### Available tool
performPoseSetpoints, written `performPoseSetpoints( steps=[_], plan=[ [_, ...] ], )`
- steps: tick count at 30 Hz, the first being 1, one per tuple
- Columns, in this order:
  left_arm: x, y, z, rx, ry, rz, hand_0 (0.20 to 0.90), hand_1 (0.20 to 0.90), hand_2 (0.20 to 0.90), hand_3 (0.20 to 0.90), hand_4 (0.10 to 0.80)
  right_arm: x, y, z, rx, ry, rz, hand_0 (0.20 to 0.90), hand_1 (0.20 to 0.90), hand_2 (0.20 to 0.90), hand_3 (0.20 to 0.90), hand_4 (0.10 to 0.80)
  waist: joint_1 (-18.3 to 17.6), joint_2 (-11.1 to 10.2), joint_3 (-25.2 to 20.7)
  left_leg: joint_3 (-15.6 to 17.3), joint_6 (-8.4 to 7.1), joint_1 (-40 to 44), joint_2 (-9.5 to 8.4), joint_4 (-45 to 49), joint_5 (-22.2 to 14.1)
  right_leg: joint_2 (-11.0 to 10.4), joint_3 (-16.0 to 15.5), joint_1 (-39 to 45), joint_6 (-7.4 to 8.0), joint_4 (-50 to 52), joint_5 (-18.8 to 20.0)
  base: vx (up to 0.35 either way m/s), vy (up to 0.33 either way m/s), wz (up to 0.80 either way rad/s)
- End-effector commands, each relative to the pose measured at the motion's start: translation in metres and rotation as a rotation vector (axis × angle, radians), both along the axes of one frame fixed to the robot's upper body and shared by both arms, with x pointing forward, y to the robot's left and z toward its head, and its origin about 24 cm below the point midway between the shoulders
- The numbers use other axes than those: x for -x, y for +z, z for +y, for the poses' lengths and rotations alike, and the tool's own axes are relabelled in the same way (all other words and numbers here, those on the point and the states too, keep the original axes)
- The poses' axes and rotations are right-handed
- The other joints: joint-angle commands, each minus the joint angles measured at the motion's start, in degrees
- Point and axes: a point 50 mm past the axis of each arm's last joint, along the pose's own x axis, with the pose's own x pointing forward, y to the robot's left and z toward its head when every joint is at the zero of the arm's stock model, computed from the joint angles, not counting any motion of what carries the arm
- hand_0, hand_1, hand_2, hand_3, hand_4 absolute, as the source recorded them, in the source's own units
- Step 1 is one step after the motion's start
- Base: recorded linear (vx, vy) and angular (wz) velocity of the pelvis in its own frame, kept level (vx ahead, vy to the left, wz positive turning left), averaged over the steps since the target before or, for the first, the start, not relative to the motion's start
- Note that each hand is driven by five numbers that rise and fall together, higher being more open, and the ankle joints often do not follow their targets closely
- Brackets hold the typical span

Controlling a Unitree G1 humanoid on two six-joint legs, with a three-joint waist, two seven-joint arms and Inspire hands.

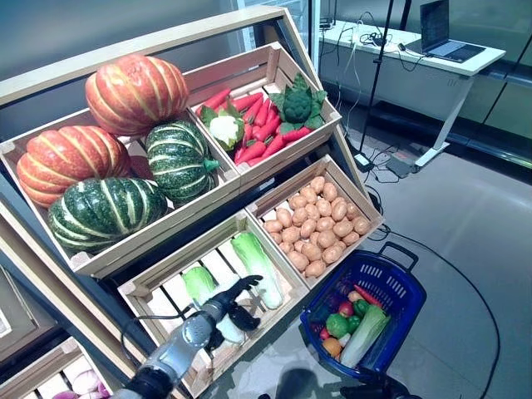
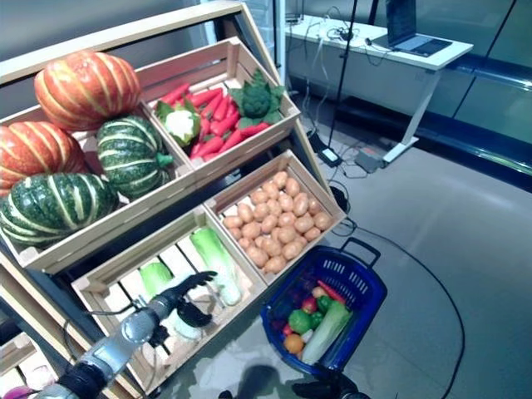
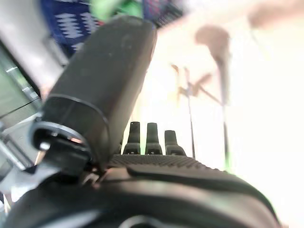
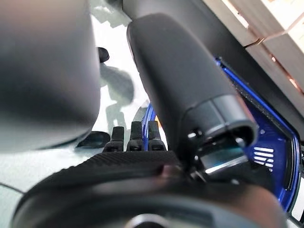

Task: Put vegetables into the basket

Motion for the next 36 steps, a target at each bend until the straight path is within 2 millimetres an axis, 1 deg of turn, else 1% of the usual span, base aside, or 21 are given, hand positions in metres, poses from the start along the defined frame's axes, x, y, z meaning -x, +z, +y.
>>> performPoseSetpoints(
  steps=[1,3,4,5,7,12,14,17,20,21,23,28,29,30,31,33,34,35,36],
  plan=[
    [-0.038,0.067,0.025,-0.177,-0.052,-0.328,0.900,0.900,0.900,0.900,0.800,-0.014,0.005,0.002,-0.058,-0.019,-0.101,0.900,0.900,0.900,0.900,0.800,1.0,-2.5,0.8,-0.2,-0.48,0.4,0.86,0.2,-3.8,-3.2,0.6,-2.1,0.31,0.4,2.6,-0.016,-0.033,0.13],
    [-0.042,0.079,0.031,-0.289,-0.101,-0.379,0.900,0.900,0.900,0.900,0.800,-0.014,0.006,-0.003,-0.054,-0.016,-0.107,0.900,0.900,0.900,0.900,0.800,1.1,-2.3,1.1,-0.6,-0.59,-0.1,0.74,0.2,-3.7,-3.2,0.1,-2.3,0.19,0.4,2.5,-0.037,-0.024,0.11],
    [-0.044,0.087,0.036,-0.402,-0.144,-0.403,0.900,0.900,0.900,0.900,0.800,-0.016,0.008,-0.006,-0.046,-0.010,-0.115,0.900,0.900,0.900,0.900,0.800,1.0,-2.0,1.5,-0.8,-0.66,-0.5,0.66,0.2,-3.5,-3.1,0.2,-2.8,0.08,0.6,2.5,-0.058,-0.002,0.09],
    [-0.044,0.089,0.038,-0.428,-0.155,-0.406,0.900,0.900,0.900,0.900,0.800,-0.018,0.009,-0.007,-0.041,-0.008,-0.117,0.900,0.900,0.900,0.900,0.800,0.9,-1.9,1.6,-0.9,-0.71,-0.7,0.66,0.2,-3.4,-3.1,0.3,-3.0,0.04,0.8,2.5,-0.094,0.004,0.05],
    [-0.047,0.100,0.041,-0.530,-0.206,-0.414,0.900,0.900,0.900,0.900,0.800,-0.024,0.013,-0.016,-0.027,-0.006,-0.135,0.900,0.900,0.900,0.900,0.800,0.8,-1.5,2.7,-0.9,-0.90,-1.5,0.76,0.2,-2.8,-3.1,0.5,-4.1,-0.21,1.1,2.7,-0.113,0.010,0.03],
    [-0.048,0.109,0.040,-0.685,-0.319,-0.351,0.900,0.900,0.900,0.900,0.800,-0.026,0.018,-0.029,0.015,0.015,-0.146,0.900,0.900,0.900,0.900,0.800,0.8,-0.6,4.4,-1.6,-0.98,-1.6,0.36,0.2,-2.7,-3.1,0.1,-4.3,-0.40,1.4,2.3,-0.030,0.018,0.04],
    [-0.048,0.111,0.038,-0.727,-0.349,-0.361,0.900,0.900,0.900,0.900,0.800,-0.031,0.021,-0.033,0.028,0.018,-0.159,0.900,0.900,0.900,0.900,0.800,0.7,-0.3,5.3,-1.9,-0.86,-1.8,0.25,0.4,-2.5,-3.1,0.2,-5.1,-0.66,2.8,1.7,-0.042,0.023,0.06],
    [-0.054,0.120,0.035,-0.800,-0.374,-0.445,0.900,0.900,0.900,0.900,0.800,-0.042,0.028,-0.042,0.046,0.028,-0.194,0.900,0.900,0.900,0.900,0.800,0.6,0.0,7.3,-2.3,-0.98,-4.0,0.25,3.6,-2.8,-3.0,0.7,-7.3,-1.48,6.6,0.2,-0.087,0.033,0.07],
    [-0.067,0.137,0.034,-0.881,-0.374,-0.597,0.900,0.900,0.900,0.900,0.800,-0.061,0.040,-0.050,0.055,0.036,-0.262,0.900,0.900,0.900,0.900,0.800,0.3,-0.2,10.8,-3.5,-1.46,-8.7,0.39,9.5,-3.5,-2.5,2.0,-10.8,-2.77,11.8,-1.6,-0.137,0.018,0.03],
    [-0.069,0.141,0.036,-0.906,-0.372,-0.629,0.900,0.900,0.900,0.900,0.800,-0.066,0.043,-0.051,0.058,0.043,-0.277,0.900,0.900,0.900,0.900,0.800,0.2,-0.3,11.6,-3.7,-1.60,-9.8,0.43,10.8,-3.6,-2.3,2.3,-11.6,-2.96,12.8,-1.9,-0.183,-0.022,0.05],
    [-0.081,0.156,0.044,-0.992,-0.346,-0.782,0.900,0.900,0.900,0.900,0.800,-0.090,0.055,-0.048,0.052,0.057,-0.359,0.900,0.900,0.900,0.900,0.800,-0.1,-1.5,15.0,-4.2,-1.77,-15.5,0.80,17.6,-4.6,-2.1,3.0,-16.5,-3.91,18.2,-2.6,-0.222,-0.029,0.13],
    [-0.091,0.171,0.052,-1.048,-0.313,-0.990,0.900,0.900,0.900,0.900,0.800,-0.113,0.069,-0.042,0.028,0.057,-0.461,0.900,0.900,0.900,0.900,0.800,0.1,-2.7,17.3,-4.8,-1.49,-21.6,0.98,24.5,-6.6,-2.0,3.3,-22.2,-4.84,24.7,-4.5,-0.116,-0.010,0.10],
    [-0.093,0.175,0.053,-1.058,-0.305,-1.039,0.900,0.900,0.900,0.900,0.800,-0.119,0.074,-0.040,0.020,0.047,-0.492,0.900,0.900,0.900,0.900,0.800,0.1,-3.0,17.8,-4.8,-1.39,-23.7,1.10,26.9,-7.5,-2.1,3.3,-24.2,-5.11,27.0,-5.3,-0.130,0.012,0.07],
    [-0.095,0.177,0.052,-1.068,-0.305,-1.076,0.900,0.900,0.900,0.900,0.800,-0.124,0.077,-0.038,0.014,0.041,-0.512,0.900,0.900,0.900,0.900,0.800,0.2,-3.2,18.2,-4.9,-1.43,-25.1,1.09,28.4,-7.8,-2.2,3.4,-25.8,-5.00,29.1,-5.7,-0.133,0.025,0.08],
    [-0.095,0.176,0.052,-1.074,-0.305,-1.108,0.900,0.900,0.900,0.900,0.800,-0.130,0.081,-0.037,0.011,0.035,-0.536,0.900,0.900,0.900,0.900,0.800,0.1,-3.4,18.7,-4.8,-1.43,-26.6,1.22,30.4,-8.5,-2.2,3.5,-27.2,-5.21,31.3,-6.5,-0.092,0.037,0.06],
    [-0.094,0.173,0.054,-1.080,-0.291,-1.138,0.900,0.900,0.900,0.900,0.800,-0.136,0.086,-0.035,0.003,0.027,-0.565,0.900,0.900,0.900,0.900,0.800,0.0,-3.6,19.2,-4.8,-1.51,-28.7,1.23,33.3,-9.7,-2.2,3.9,-29.1,-5.39,34.2,-7.5,-0.059,0.047,0.07],
    [-0.094,0.170,0.055,-1.085,-0.287,-1.143,0.900,0.900,0.900,0.900,0.800,-0.138,0.088,-0.034,0.001,0.028,-0.578,0.900,0.900,0.900,0.900,0.800,-0.1,-3.6,19.5,-4.8,-1.56,-29.6,1.22,34.6,-10.3,-2.2,4.1,-30.1,-5.41,35.5,-8.0,-0.060,0.076,0.02],
    [-0.094,0.166,0.057,-1.097,-0.277,-1.147,0.900,0.900,0.900,0.900,0.800,-0.145,0.094,-0.033,-0.003,0.031,-0.602,0.900,0.900,0.900,0.900,0.800,-0.3,-3.7,20.1,-4.6,-1.51,-31.2,1.24,36.8,-11.0,-2.4,4.8,-31.9,-5.32,38.4,-8.7,-0.043,0.064,-0.03],
    [-0.094,0.166,0.058,-1.098,-0.276,-1.146,0.900,0.900,0.900,0.900,0.800,-0.146,0.095,-0.033,-0.003,0.031,-0.605,0.900,0.900,0.900,0.900,0.800,-0.3,-3.7,20.1,-4.6,-1.50,-31.4,1.23,37.0,-11.1,-2.4,4.9,-32.2,-5.31,38.7,-8.8,-0.036,0.065,-0.08]
  ],
)
